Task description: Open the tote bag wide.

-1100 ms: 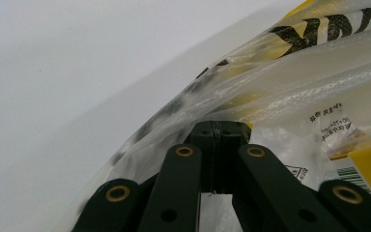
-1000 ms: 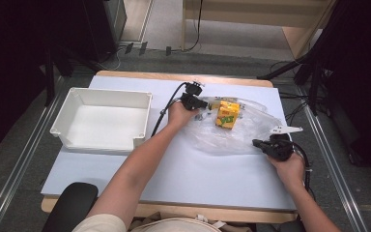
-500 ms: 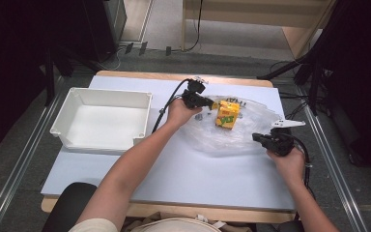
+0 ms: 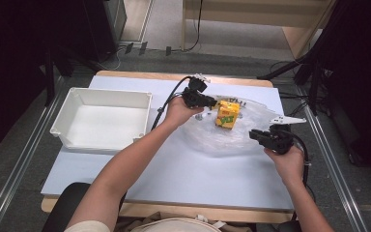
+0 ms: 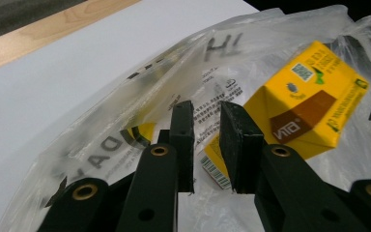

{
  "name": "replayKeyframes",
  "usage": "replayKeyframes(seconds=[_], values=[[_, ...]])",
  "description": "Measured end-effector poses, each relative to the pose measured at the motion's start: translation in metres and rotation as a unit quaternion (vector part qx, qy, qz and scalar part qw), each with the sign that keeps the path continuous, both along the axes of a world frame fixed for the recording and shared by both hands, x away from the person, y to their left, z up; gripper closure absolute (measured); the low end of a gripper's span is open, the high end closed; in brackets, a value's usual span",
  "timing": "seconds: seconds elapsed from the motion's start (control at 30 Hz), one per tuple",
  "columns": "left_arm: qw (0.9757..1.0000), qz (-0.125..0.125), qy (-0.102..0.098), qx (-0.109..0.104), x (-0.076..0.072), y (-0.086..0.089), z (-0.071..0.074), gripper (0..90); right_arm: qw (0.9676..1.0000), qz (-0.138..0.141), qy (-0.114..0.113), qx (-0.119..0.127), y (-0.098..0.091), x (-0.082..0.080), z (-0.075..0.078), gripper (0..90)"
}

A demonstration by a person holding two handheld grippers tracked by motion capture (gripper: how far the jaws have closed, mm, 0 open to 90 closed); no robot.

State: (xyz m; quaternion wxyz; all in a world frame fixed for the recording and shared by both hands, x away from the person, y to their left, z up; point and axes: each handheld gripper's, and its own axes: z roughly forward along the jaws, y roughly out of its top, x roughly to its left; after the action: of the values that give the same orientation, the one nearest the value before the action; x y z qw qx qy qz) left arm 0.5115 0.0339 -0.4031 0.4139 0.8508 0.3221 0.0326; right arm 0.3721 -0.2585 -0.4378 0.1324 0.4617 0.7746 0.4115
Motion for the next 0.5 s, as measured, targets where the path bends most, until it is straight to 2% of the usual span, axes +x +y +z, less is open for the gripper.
replayKeyframes(seconds=[0.07, 0.2, 0.27, 0.4, 0.5], values=[[1.0000, -0.004, 0.000, -0.007, -0.002, 0.000, 0.003, 73.8, 1.0000, 0.003, 0.003, 0.004, 0.001, -0.001, 0.001, 76.9], [0.9999, -0.012, -0.008, -0.005, -0.007, 0.001, 0.007, 69.5, 0.9999, 0.008, -0.003, 0.006, 0.004, -0.005, 0.004, 72.4], [0.9998, -0.018, -0.007, -0.005, -0.009, 0.003, 0.008, 66.5, 0.9998, 0.011, -0.003, 0.016, 0.006, -0.007, 0.006, 69.5], [0.9996, -0.025, -0.002, -0.010, -0.011, 0.006, 0.011, 57.6, 0.9997, 0.019, -0.009, 0.011, 0.010, -0.011, 0.008, 62.1], [0.9994, -0.030, -0.011, -0.010, -0.014, 0.008, 0.013, 52.8, 0.9995, 0.024, -0.010, 0.015, 0.012, -0.015, 0.008, 57.7]])
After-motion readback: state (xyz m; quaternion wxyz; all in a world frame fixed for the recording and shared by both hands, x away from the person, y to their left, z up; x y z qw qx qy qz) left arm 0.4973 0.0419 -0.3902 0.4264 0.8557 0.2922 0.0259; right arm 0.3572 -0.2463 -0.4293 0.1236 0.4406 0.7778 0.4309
